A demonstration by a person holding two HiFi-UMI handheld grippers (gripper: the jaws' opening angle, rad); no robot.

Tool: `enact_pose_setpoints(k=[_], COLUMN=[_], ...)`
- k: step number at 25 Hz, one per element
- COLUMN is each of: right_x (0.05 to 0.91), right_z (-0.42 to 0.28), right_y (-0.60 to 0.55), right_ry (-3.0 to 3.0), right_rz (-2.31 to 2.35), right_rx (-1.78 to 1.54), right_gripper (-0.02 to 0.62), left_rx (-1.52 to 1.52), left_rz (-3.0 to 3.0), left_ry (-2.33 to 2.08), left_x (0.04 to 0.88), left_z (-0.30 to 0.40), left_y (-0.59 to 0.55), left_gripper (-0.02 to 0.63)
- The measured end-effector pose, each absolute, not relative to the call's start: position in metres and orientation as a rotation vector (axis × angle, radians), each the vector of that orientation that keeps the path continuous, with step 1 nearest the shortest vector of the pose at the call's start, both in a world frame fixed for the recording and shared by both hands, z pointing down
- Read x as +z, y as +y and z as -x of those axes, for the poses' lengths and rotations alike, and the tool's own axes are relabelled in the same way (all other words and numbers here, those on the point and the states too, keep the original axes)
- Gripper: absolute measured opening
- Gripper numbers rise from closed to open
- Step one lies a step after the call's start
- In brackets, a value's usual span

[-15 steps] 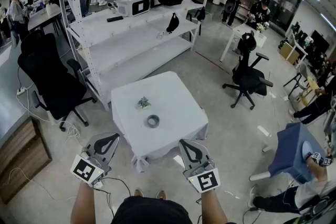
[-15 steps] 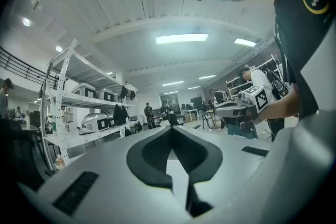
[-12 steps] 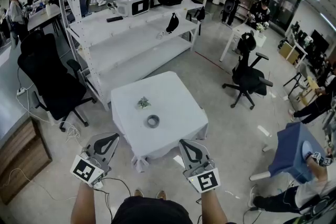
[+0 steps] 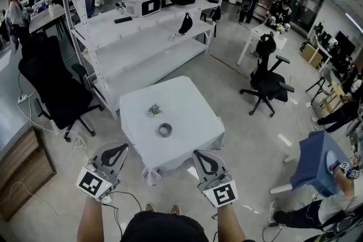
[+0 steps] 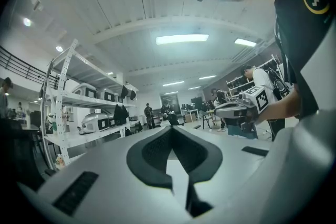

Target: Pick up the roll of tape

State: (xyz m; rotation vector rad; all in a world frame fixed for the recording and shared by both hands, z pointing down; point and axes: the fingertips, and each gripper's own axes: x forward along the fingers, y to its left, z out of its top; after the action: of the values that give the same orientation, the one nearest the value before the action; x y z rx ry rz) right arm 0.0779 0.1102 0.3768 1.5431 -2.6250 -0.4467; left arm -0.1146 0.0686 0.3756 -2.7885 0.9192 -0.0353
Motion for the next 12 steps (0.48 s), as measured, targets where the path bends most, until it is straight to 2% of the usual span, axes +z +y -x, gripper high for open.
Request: enact_pose_setpoints(k=[9, 12], right_x=[0.386, 0.391], right_z=[-0.081, -0.078], right_y=[0.109, 0.11], right_ry=[-2.634, -2.651], right_rz=[-1.547, -1.511], right_rx=[-0.398, -0.379], right_gripper=[0.021, 0.072], left_rx=[-0.049, -0.055], left_rz=[2.776, 2.776], left_ry=[0.927, 0.931], left_x=[0.381, 0.383], left_z=[0.118, 0.12], left_y=[0.068, 0.068], left_gripper=[0.017, 0.017])
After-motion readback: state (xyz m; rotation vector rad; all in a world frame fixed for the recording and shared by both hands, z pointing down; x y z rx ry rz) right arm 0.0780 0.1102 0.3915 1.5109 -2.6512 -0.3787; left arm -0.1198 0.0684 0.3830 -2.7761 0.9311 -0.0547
